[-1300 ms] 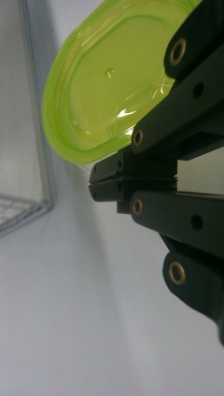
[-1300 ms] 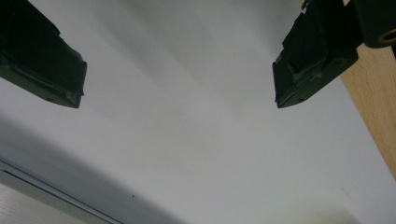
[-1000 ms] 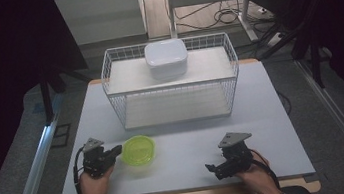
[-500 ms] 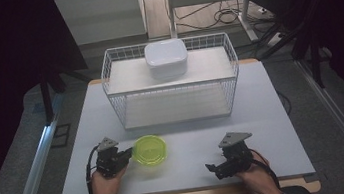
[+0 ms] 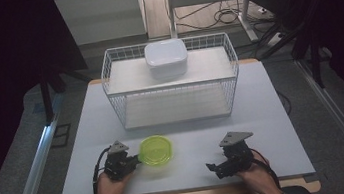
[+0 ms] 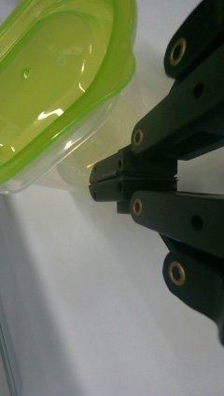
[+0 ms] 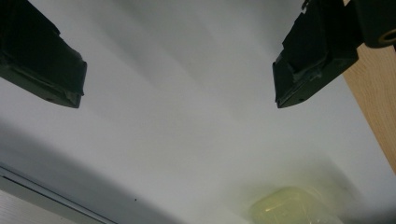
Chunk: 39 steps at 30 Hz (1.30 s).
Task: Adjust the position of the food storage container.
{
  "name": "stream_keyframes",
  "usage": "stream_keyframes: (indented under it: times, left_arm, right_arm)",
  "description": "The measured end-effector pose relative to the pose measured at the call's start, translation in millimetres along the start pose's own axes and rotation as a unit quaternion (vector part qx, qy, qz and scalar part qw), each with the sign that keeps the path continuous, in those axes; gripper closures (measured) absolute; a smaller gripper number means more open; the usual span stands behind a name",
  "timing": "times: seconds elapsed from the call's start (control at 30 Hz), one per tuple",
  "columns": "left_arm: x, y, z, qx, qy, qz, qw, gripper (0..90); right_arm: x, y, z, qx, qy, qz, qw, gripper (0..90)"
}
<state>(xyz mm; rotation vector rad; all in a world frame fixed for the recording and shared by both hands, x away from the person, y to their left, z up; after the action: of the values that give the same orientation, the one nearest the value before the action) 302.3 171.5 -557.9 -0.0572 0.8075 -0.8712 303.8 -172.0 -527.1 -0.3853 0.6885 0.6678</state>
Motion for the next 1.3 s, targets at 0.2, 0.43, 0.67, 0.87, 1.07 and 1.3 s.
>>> stream_keyframes:
  times: [0.2, 0.43, 0.67, 0.87, 1.07, 1.3]
  left_arm:
    - [6.7, -9.0, 2.0, 0.016, 0.006, -0.004, 0.9999, 89.7]
    - [24.3, -30.3, 5.4, 0.052, 0.020, -0.009, 0.9984, 89.0]
    - [37.2, -47.0, 8.8, 0.080, 0.026, -0.017, 0.9963, 88.5]
    - [47.4, -59.0, 13.6, 0.097, 0.027, -0.020, 0.9947, 87.8]
    - [50.5, -62.9, 13.1, 0.103, 0.032, -0.018, 0.9940, 84.8]
    - [41.9, -66.9, 11.5, 0.108, 0.036, -0.009, 0.9934, 61.1]
  right_arm:
    - [0.0, -2.1, 0.2, 0.005, -0.003, 0.003, 1.0000, 2.8]
    - [-1.5, -4.8, 1.0, 0.009, -0.009, 0.011, 0.9998, 2.5]
    - [-2.1, -7.5, 1.0, 0.014, -0.009, 0.001, 0.9999, 0.8]
    - [-1.5, -7.3, 0.7, 0.011, -0.008, -0.001, 0.9999, 0.4]
    - [-0.9, -6.9, 0.4, 0.010, -0.009, 0.003, 0.9999, 0.5]
    - [-2.3, -9.2, 1.0, 0.015, -0.022, 0.006, 0.9996, 0.4]
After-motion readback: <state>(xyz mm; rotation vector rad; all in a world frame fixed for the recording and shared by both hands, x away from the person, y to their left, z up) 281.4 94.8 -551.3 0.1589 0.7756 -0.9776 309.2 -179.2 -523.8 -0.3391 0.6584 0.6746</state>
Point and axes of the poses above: each handheld gripper's, and its own axes: x roughly forward along the jaws, z roughly out of its top, y roughly to its left, the point moved 3 cm from there along x, roughly forward along the jaws, and after that the axes turned 11 degrees about -z, right-handed, at the moved point
